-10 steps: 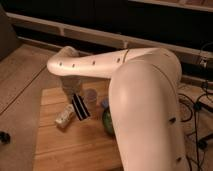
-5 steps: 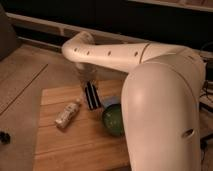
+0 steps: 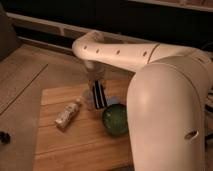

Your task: Place the eraser on the white sponge

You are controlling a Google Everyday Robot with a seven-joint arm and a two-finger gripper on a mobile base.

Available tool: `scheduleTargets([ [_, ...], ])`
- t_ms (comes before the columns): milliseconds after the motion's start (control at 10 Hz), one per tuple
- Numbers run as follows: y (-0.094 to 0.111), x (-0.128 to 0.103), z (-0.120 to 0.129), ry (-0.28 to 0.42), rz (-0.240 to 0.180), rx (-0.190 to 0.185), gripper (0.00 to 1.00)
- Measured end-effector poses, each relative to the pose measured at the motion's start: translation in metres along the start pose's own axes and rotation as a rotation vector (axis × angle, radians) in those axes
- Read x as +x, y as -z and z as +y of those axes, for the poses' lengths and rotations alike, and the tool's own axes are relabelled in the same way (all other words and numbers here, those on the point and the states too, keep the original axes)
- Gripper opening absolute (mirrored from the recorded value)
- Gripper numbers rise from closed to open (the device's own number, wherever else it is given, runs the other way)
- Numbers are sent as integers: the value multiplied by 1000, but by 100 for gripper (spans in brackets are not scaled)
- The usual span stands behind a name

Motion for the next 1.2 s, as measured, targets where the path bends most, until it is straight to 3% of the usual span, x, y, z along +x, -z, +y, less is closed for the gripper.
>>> scheduleTargets([
  [200,-16,-4,4,-68,6,-44,0],
  [500,-55,-22,-36,-303,-3,-118,0],
  [700,-75,-38,-68,-496,-60,-201,0],
  [900,-88,-44,-90,-623,-107,-258,0],
  [1000,-99,-45,-99,-684,-127,-285,0],
  [1200,-119,-41,-101,-743,-125,-303,0],
])
